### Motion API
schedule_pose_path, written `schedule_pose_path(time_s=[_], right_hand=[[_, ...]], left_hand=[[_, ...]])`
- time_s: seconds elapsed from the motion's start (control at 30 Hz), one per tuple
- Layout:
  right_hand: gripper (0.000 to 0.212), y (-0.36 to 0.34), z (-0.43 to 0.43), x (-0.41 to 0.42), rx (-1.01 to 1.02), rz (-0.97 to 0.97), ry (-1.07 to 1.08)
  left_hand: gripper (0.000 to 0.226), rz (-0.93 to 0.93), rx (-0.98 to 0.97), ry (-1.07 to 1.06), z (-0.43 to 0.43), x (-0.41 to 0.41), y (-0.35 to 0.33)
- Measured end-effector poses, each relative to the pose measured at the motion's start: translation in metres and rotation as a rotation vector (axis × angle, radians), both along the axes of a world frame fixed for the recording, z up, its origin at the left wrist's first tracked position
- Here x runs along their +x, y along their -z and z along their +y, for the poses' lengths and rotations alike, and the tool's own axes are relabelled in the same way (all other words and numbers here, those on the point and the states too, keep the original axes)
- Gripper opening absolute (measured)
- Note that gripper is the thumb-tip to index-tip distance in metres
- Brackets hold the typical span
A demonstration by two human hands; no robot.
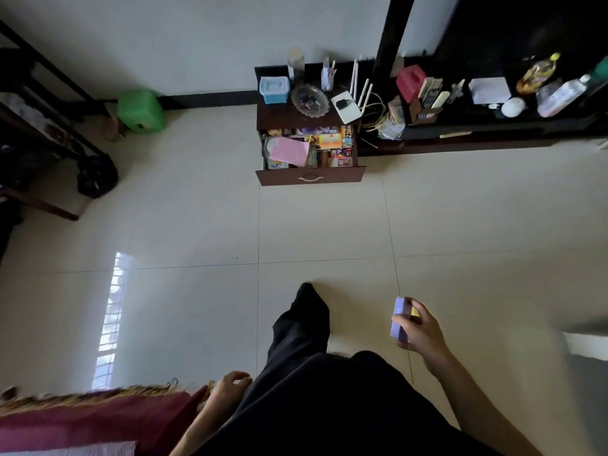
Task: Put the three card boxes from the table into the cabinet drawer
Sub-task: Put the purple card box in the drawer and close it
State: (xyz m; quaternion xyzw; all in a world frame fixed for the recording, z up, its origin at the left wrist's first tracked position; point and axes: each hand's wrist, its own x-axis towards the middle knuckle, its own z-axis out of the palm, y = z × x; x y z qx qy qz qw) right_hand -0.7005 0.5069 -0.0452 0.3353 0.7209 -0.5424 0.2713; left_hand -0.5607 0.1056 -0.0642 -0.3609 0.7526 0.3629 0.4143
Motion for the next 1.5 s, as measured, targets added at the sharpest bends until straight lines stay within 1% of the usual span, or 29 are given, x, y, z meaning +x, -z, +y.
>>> schedule_pose_path(time_s=[0.07, 0.13, 0.23, 0.3, 0.43, 0.6, 0.77, 0.93, 1.03, 1.17, 1.23, 1.33, 1.4, 1.47, 1.5], right_hand=[[0.042, -0.004, -0.011, -0.033, 0.011, -0.002, 0.001], [0.043, -0.01, -0.023, -0.064, 0.009, 0.015, 0.004], [0.042, -0.017, -0.037, -0.114, 0.038, 0.039, -0.002], [0.042, -0.02, -0.046, -0.141, 0.039, 0.052, 0.001], [0.043, -0.023, -0.061, -0.199, 0.022, 0.063, 0.004], [0.043, -0.017, -0.069, -0.275, -0.016, 0.06, -0.032], [0.047, -0.01, -0.07, -0.357, -0.013, 0.053, -0.125], [0.05, -0.008, -0.073, -0.431, 0.024, 0.044, -0.222], [0.05, -0.009, -0.081, -0.47, 0.022, 0.032, -0.224], [0.051, -0.006, -0.094, -0.516, 0.025, 0.01, -0.225], [0.051, -0.003, -0.105, -0.537, 0.034, 0.008, -0.214], [0.048, -0.002, -0.121, -0.567, 0.021, -0.012, -0.183], [0.048, -0.002, -0.132, -0.587, 0.014, -0.049, -0.162], [0.05, -0.002, -0.142, -0.604, 0.008, -0.065, -0.16], [0.05, -0.001, -0.147, -0.614, 0.014, -0.072, -0.165]], left_hand=[[0.025, -0.011, 0.0, 0.007, -0.012, -0.033, 0.002], [0.016, 0.014, 0.0, -0.026, -0.02, -0.069, -0.001], [0.02, 0.045, 0.032, -0.064, -0.03, -0.136, -0.005], [0.011, 0.048, 0.062, -0.094, -0.033, -0.182, -0.014], [0.019, 0.144, 0.101, -0.093, -0.035, -0.282, -0.025], [0.019, 0.212, 0.124, -0.12, -0.03, -0.379, -0.034], [0.02, 0.197, 0.089, -0.157, -0.028, -0.433, -0.038], [0.019, 0.112, 0.053, -0.196, -0.036, -0.453, -0.036], [0.008, 0.078, 0.016, -0.18, -0.042, -0.46, -0.035], [0.013, 0.01, -0.028, -0.12, -0.056, -0.476, -0.022], [0.022, -0.033, -0.025, -0.099, -0.066, -0.492, -0.015], [0.021, -0.042, -0.009, -0.097, -0.085, -0.527, -0.008], [0.015, -0.036, -0.01, -0.099, -0.1, -0.557, -0.005], [0.013, -0.044, 0.037, -0.141, -0.112, -0.592, -0.003], [0.015, -0.048, 0.061, -0.159, -0.118, -0.612, -0.001]])
